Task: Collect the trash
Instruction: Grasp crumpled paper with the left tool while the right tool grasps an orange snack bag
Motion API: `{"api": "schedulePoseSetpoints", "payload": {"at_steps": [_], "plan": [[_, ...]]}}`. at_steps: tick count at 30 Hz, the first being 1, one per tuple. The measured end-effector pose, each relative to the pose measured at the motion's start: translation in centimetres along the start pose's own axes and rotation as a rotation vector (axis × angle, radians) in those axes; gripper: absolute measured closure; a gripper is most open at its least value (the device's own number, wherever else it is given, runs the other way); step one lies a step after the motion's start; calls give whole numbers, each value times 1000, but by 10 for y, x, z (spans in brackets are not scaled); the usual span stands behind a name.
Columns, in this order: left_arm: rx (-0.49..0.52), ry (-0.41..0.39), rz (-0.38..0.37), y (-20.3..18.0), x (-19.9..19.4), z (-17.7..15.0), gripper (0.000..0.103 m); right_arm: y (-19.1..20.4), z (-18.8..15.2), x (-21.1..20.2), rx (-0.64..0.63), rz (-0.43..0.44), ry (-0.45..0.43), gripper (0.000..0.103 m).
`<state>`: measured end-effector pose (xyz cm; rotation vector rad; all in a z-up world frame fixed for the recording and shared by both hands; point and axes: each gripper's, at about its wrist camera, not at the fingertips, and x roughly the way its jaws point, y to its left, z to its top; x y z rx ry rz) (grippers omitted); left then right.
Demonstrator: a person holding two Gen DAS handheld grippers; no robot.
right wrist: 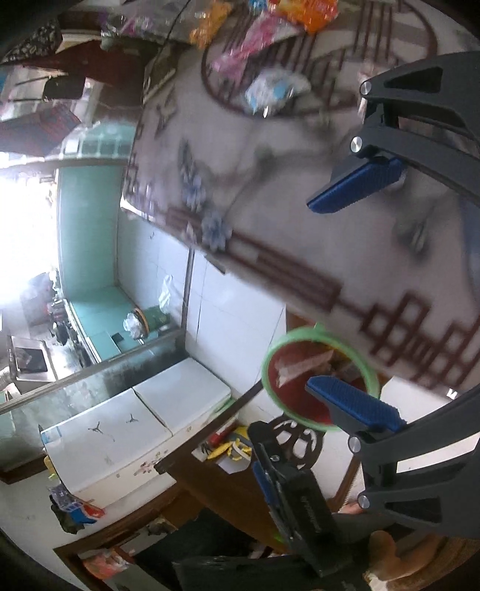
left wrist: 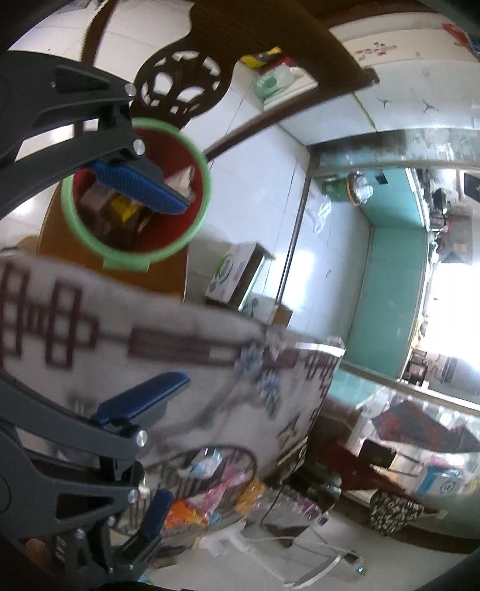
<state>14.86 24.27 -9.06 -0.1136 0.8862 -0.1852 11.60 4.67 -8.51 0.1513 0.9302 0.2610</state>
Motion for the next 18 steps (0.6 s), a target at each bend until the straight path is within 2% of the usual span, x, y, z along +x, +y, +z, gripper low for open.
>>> {"api": "schedulePoseSetpoints", "payload": {"at_steps": [4, 12, 16, 18], "plan": [[33, 10, -30, -57, 1, -15, 18, -45, -15, -27, 21, -27, -8, 16], [66, 58, -94, -160, 13, -55, 16, -164, -44, -70, 103, -120, -15, 16], [104, 104, -112, -207, 19, -69, 15, -240, -48, -80, 184, -237, -36, 14], [139, 114, -107, -227, 20, -72, 12, -273, -45, -78, 232, -288, -40, 10]]}}
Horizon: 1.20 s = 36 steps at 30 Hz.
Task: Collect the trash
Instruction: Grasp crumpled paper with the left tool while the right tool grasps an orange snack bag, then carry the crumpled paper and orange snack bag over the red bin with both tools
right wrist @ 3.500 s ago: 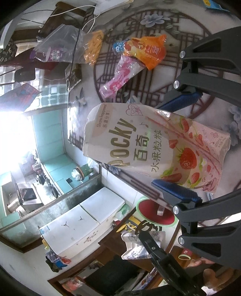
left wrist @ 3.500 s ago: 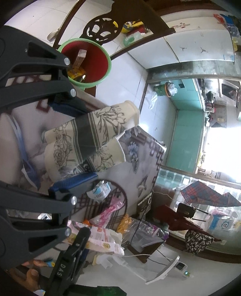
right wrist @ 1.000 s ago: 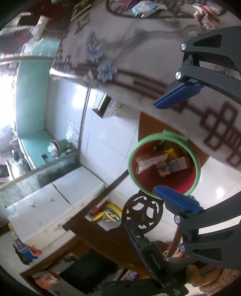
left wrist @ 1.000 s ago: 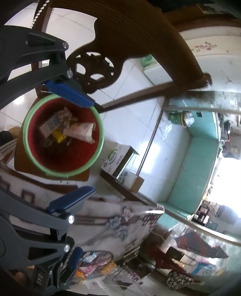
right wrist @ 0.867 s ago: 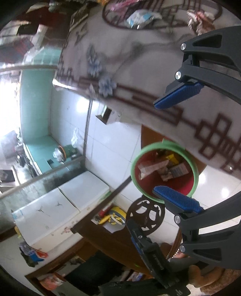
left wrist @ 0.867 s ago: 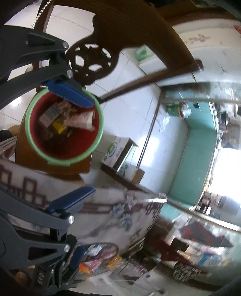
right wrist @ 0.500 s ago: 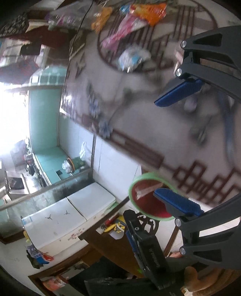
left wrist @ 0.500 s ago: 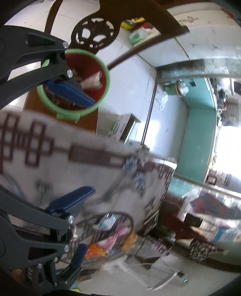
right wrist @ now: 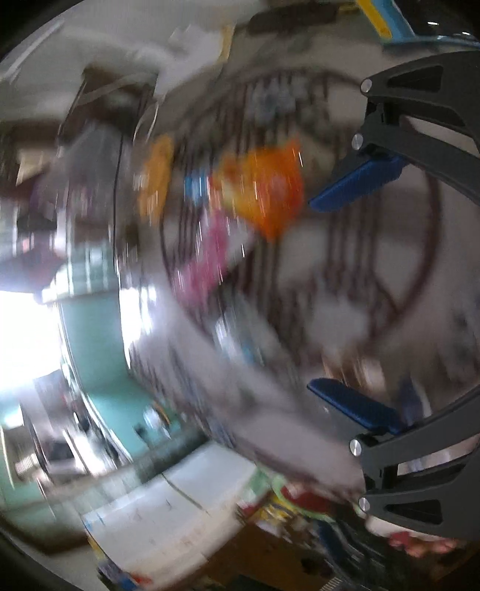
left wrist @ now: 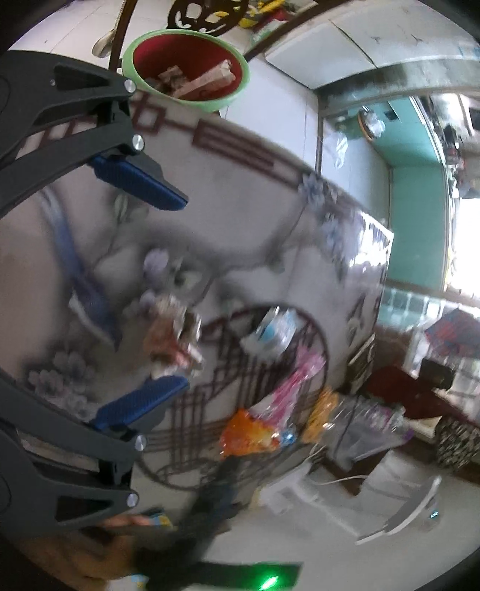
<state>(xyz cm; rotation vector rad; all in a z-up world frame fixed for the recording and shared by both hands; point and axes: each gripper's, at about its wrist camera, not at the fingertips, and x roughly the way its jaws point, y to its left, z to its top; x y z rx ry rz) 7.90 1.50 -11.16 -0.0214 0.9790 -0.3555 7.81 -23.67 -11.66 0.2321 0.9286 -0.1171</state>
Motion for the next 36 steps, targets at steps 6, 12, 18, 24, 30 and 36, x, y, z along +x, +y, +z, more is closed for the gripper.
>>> {"api": "schedulePoseSetpoints", "payload": {"at_steps": [6, 12, 18, 24, 30, 36], "plan": [[-1, 19, 20, -22, 19, -1, 11, -65, 42, 63, 103, -65, 30, 10], [-19, 50, 22, -36, 72, 5, 11, -85, 55, 130, 72, -18, 223, 36], [-52, 146, 4, -38, 119, -1, 11, -75, 44, 82, -34, 30, 130, 45], [-46, 180, -25, -40, 137, -5, 61, -58, 28, 40, -58, 40, 47, 45], [-18, 118, -72, -42, 111, 7, 100, -36, 29, 25, -78, 53, 11, 45], [1, 58, -101, -41, 82, 15, 101, -14, 21, 13, -77, 72, -1, 44]]}}
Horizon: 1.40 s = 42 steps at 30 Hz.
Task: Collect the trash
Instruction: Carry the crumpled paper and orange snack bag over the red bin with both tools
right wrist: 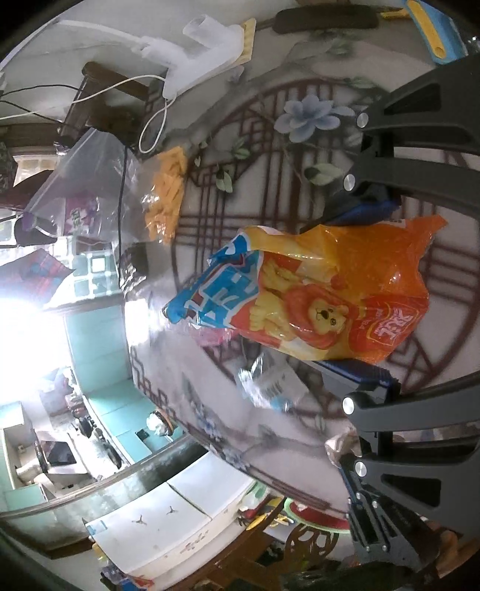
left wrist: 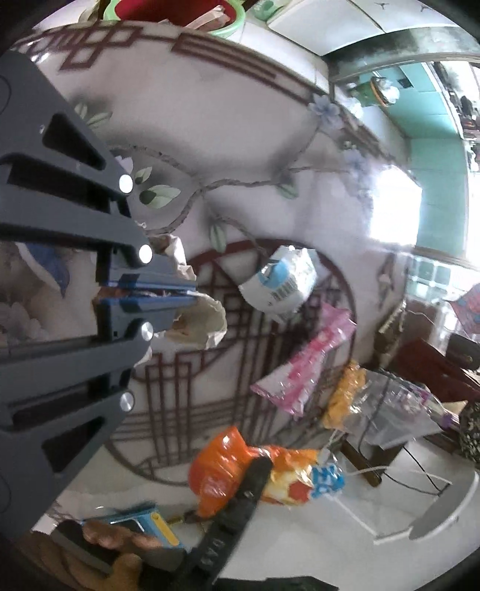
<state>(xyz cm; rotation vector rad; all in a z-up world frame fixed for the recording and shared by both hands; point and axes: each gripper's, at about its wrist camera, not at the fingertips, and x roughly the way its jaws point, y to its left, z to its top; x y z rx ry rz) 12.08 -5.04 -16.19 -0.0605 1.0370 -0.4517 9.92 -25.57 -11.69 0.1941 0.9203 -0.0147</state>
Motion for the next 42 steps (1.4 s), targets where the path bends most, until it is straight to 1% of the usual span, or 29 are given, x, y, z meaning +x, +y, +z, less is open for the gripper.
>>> {"api": "schedulePoseSetpoints", "payload": {"at_steps": [7, 11, 14, 18, 21, 31, 38, 42], "plan": [[5, -69, -3, 5, -41, 6, 101, 15, -10, -12, 1, 15, 0, 44], [8, -106, 9, 12, -63, 7, 101, 24, -11, -21, -12, 32, -26, 44], [-13, -124, 17, 22, -74, 8, 100, 33, -11, -26, -22, 44, -35, 44], [-34, -144, 39, 33, -85, 8, 100, 47, -10, -28, -39, 72, -32, 43], [-25, -161, 77, 39, -93, 6, 100, 57, -10, -29, -56, 94, -29, 43], [-81, -188, 110, 68, -112, 0, 100, 84, -9, -27, -97, 138, -23, 42], [-123, -212, 142, 91, -130, -10, 100, 113, -12, -22, -139, 179, -14, 42], [-156, -208, 156, 109, -137, -18, 100, 134, -16, -12, -160, 200, 12, 42]]}}
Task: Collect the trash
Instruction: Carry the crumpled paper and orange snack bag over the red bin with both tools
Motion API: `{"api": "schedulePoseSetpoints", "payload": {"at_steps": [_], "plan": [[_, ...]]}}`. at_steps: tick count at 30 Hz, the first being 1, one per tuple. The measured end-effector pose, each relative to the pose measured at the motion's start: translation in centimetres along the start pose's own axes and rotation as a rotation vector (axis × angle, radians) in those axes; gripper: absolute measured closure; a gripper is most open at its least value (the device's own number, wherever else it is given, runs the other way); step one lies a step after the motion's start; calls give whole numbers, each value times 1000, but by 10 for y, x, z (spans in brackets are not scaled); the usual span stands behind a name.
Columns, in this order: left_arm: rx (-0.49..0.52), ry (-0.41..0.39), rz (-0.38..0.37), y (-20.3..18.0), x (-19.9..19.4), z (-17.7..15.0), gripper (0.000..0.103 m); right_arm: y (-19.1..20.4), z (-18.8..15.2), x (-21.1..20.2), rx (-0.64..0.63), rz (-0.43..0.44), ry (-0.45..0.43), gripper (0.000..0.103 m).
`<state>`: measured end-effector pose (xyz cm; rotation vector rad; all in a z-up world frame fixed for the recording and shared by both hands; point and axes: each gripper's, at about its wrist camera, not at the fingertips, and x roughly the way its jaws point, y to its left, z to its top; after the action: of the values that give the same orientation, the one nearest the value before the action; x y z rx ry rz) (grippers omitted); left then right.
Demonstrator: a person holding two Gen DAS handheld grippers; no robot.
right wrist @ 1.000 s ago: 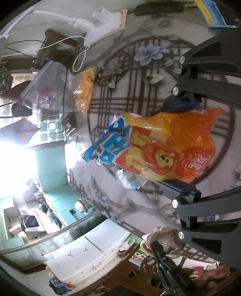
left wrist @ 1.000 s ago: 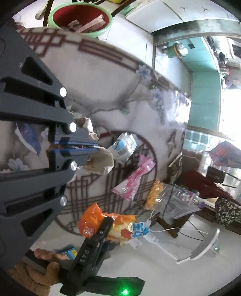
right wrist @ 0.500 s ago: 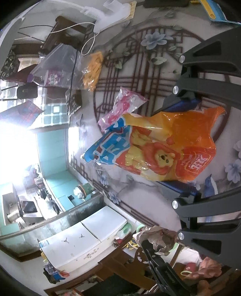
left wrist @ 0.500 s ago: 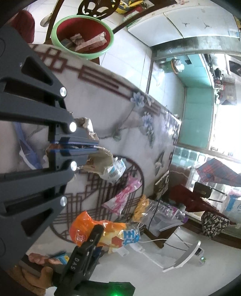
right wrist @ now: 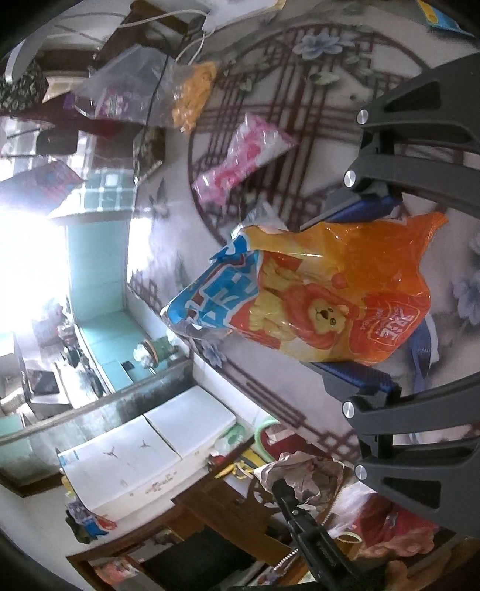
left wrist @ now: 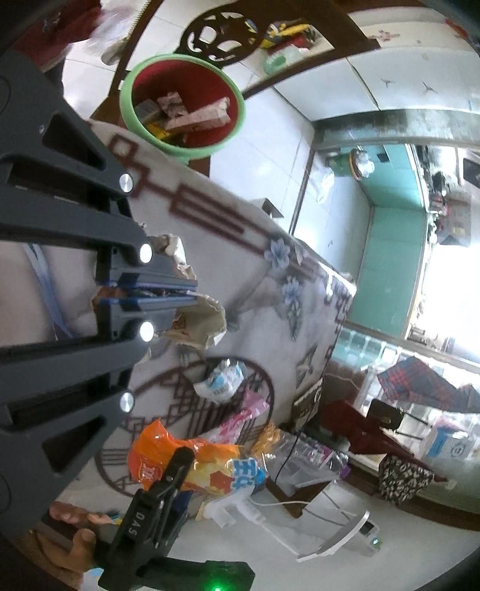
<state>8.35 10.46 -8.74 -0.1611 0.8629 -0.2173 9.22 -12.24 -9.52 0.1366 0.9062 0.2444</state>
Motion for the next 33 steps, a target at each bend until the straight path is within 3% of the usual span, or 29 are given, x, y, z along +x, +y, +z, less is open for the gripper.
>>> {"api": "schedulePoseSetpoints", "payload": {"at_steps": [19, 33], "plan": [[-6, 23, -3, 131, 5, 41, 100, 117, 25, 63, 6, -10, 34, 41], [13, 14, -2, 202, 6, 72, 100, 196, 46, 95, -21, 0, 40, 41]]}}
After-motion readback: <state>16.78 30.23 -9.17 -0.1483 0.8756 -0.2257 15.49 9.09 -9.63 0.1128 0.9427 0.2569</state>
